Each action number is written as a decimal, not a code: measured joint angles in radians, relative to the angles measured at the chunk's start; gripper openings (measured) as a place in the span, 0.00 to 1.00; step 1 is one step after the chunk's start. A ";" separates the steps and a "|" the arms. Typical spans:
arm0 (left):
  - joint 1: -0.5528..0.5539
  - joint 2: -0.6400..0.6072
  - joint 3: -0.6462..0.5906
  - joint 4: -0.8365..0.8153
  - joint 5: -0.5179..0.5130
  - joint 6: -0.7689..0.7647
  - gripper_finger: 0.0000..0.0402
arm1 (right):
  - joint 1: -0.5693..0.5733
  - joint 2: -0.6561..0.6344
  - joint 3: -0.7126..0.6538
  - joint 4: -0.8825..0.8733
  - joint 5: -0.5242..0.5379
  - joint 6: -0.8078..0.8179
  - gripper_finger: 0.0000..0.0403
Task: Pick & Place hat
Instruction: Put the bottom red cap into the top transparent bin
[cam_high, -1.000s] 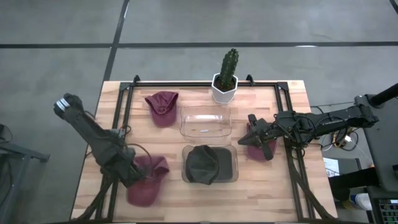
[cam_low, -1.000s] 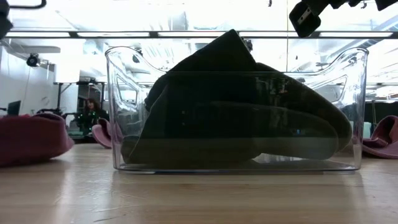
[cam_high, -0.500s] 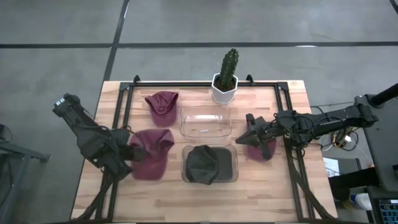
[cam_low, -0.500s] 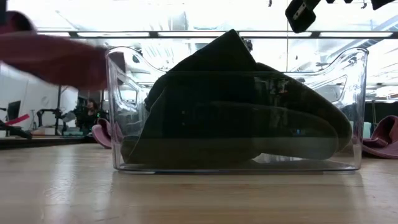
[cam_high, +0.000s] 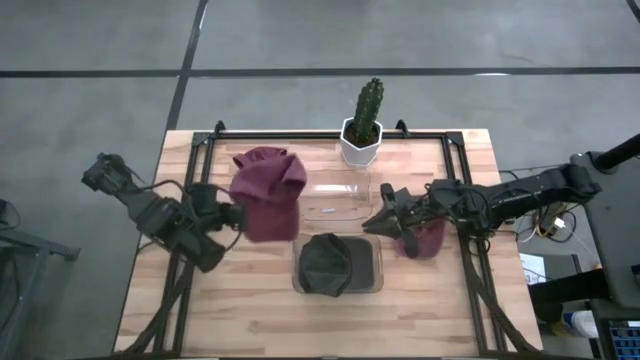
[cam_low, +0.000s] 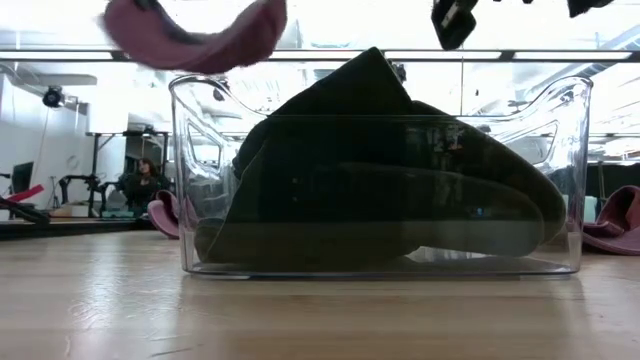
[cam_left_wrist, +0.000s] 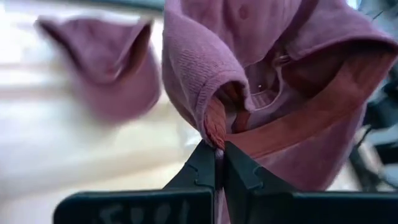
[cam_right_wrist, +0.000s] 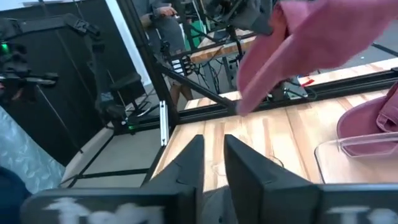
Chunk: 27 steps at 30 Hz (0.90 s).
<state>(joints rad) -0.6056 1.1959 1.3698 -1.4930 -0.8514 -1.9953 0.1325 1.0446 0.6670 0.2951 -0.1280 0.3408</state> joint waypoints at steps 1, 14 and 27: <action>0.013 0.000 0.002 0.025 -0.036 0.028 0.02 | -0.005 0.017 0.018 0.000 0.000 -0.001 0.18; 0.160 0.004 0.001 0.354 -0.253 0.463 0.02 | -0.139 0.238 0.317 -0.160 0.086 -0.080 0.45; 0.201 0.023 0.000 0.365 -0.371 0.506 0.02 | -0.169 0.381 0.620 -0.405 0.321 -0.129 0.45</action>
<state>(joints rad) -0.4049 1.2190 1.3701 -1.1276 -1.2226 -1.4897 -0.0364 1.4258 1.2869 -0.1101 0.1934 0.2120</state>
